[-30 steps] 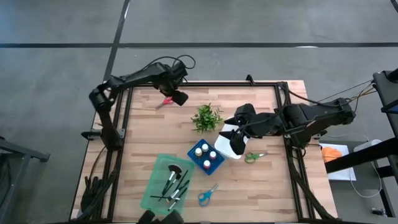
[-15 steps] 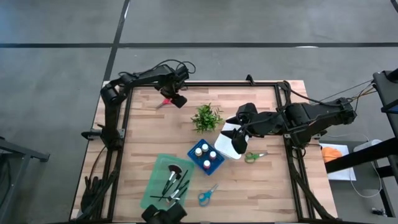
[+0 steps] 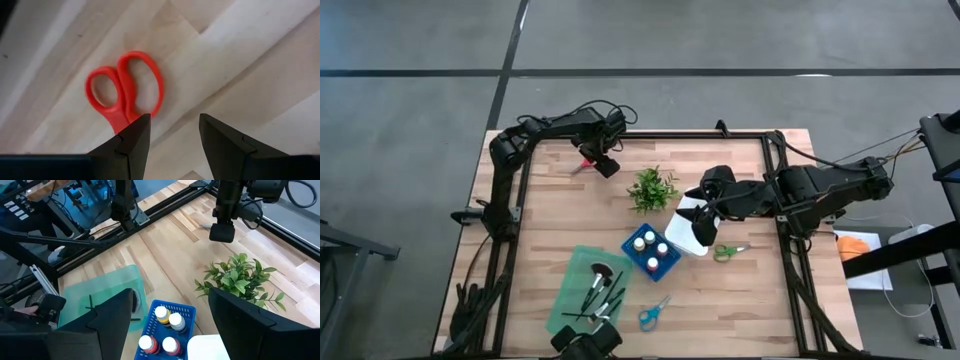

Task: Pick & Place Paint Supplies
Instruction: Put the orange scissors into the white bin

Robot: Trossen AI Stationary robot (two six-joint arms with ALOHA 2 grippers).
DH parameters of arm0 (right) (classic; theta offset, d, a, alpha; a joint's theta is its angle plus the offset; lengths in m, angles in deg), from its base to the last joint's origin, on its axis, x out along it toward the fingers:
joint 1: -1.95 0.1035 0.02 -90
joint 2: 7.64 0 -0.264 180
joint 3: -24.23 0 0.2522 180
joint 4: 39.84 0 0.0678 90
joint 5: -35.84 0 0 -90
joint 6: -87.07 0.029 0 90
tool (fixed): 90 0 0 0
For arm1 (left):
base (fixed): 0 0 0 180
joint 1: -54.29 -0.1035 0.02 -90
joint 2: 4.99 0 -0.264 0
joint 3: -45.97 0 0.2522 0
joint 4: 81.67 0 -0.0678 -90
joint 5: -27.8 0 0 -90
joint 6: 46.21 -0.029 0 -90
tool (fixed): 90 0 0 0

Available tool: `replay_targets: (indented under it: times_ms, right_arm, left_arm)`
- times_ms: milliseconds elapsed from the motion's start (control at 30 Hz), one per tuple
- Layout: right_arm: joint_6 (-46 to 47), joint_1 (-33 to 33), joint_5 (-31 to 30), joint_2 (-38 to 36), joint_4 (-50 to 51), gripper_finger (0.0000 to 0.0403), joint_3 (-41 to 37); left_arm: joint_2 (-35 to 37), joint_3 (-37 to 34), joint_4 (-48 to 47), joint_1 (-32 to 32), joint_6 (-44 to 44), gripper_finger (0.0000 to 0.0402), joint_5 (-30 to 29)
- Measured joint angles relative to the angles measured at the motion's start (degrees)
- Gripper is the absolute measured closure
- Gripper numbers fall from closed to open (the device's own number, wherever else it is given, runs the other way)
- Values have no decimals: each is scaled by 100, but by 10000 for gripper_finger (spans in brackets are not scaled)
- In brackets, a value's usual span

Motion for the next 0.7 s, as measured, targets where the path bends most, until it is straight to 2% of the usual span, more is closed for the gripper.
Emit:
replay_targets:
  times_ms: [700]
  right_arm:
    - [268,7,2,3,-10,142,-5]
  left_arm:
    - [1,-270,211,-56,-584,227,55]
